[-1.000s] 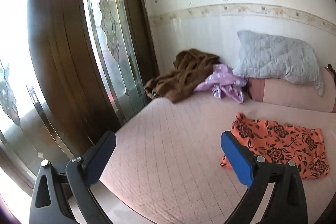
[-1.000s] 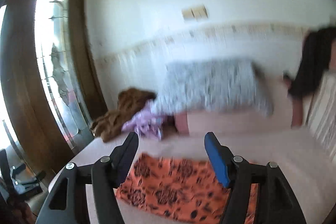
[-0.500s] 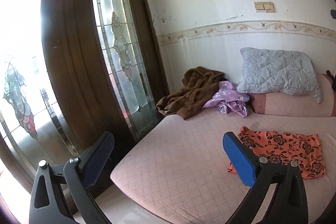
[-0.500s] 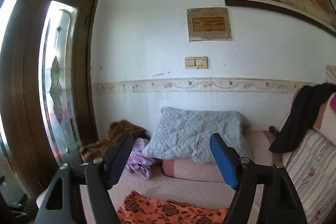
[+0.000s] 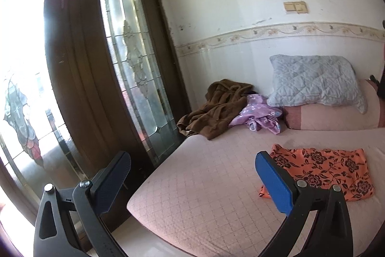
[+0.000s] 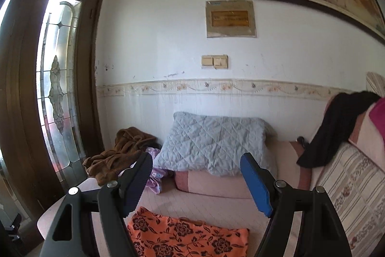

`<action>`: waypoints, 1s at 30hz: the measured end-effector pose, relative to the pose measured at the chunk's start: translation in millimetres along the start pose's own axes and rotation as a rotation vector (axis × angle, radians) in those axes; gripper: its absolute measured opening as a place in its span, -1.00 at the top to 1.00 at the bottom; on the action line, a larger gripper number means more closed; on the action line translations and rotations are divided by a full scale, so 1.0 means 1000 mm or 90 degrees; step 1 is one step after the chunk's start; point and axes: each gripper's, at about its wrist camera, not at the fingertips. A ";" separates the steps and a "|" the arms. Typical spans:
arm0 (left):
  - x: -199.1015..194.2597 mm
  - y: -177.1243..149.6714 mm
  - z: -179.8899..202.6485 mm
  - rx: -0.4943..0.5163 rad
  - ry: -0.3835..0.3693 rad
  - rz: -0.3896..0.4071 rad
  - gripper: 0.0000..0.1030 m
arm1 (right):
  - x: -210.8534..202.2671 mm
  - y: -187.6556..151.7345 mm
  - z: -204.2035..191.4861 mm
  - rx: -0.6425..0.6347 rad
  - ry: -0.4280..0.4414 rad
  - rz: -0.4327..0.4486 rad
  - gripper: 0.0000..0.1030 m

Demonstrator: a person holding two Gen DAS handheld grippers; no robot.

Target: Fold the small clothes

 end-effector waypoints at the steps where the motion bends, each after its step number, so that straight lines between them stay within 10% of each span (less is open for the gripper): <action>1: 0.002 -0.002 0.004 -0.001 -0.007 -0.001 -1.00 | -0.001 -0.006 0.004 -0.003 -0.006 -0.004 -0.52; 14: 0.085 -0.077 0.123 -0.004 -0.144 -0.114 -1.00 | 0.007 -0.205 0.076 0.075 0.021 -0.233 -0.54; 23: 0.156 -0.143 0.201 -0.006 -0.234 -0.187 -1.00 | -0.003 -0.357 0.152 0.402 -0.038 -0.374 -0.54; 30: 0.220 -0.196 0.211 -0.020 -0.185 -0.232 -1.00 | -0.002 -0.430 0.159 0.597 -0.070 -0.427 -0.54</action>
Point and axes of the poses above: each gripper's, at about its wrist camera, not at the fingertips, and x roughly the way its jaws point, z to its right, y to its top, and after that the axes turned 14 degrees about z, right-handed
